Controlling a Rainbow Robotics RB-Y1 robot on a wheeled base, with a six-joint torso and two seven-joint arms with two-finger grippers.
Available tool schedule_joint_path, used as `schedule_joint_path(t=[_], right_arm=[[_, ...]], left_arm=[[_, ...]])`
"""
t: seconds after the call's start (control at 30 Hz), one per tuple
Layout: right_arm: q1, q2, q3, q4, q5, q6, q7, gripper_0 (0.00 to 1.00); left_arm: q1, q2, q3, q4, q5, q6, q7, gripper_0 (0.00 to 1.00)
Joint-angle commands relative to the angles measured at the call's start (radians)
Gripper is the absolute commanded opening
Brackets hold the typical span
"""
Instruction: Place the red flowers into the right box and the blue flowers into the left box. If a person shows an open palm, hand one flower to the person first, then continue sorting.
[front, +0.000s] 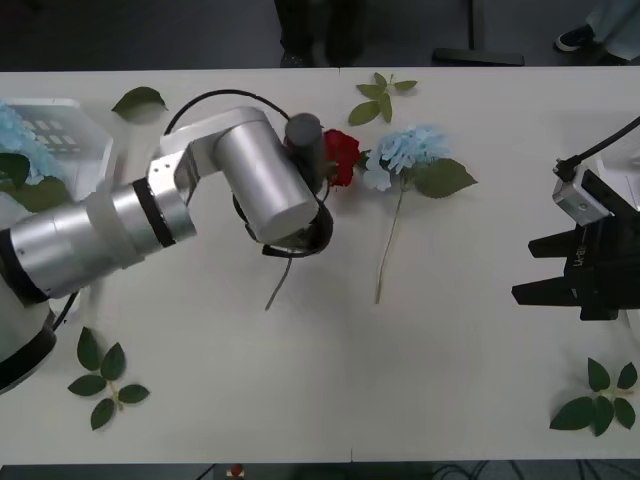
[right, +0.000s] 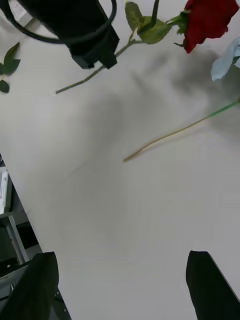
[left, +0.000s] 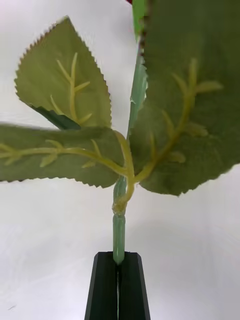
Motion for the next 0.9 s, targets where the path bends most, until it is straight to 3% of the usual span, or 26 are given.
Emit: schedule_joint_path(t=[0.03,0.33,0.73,0.9], right_arm=[[-0.001,-0.007,-0.011,-0.011,-0.001,-0.005,0.025,0.74],[-0.001,-0.007,-0.011,-0.011,-0.001,-0.005,0.025,0.74],[-0.001,-0.007,-0.011,-0.011,-0.001,-0.005,0.025,0.75],[0.019,0.056,-0.004,0.006,-0.018,0.003,0.023,0.74]], left_arm=[[0.057,0.061,0.134,-0.161,0.061,0.006,-0.077,0.00],[0.164,0.078,0.324,-0.369,0.224,-0.081,-0.064,0.00],[0.158,-0.005,0.333,-0.363,0.241,-0.373,0.009,0.00],[0.157,-0.029,0.333,-0.365,0.244,-0.454,0.008,0.00]])
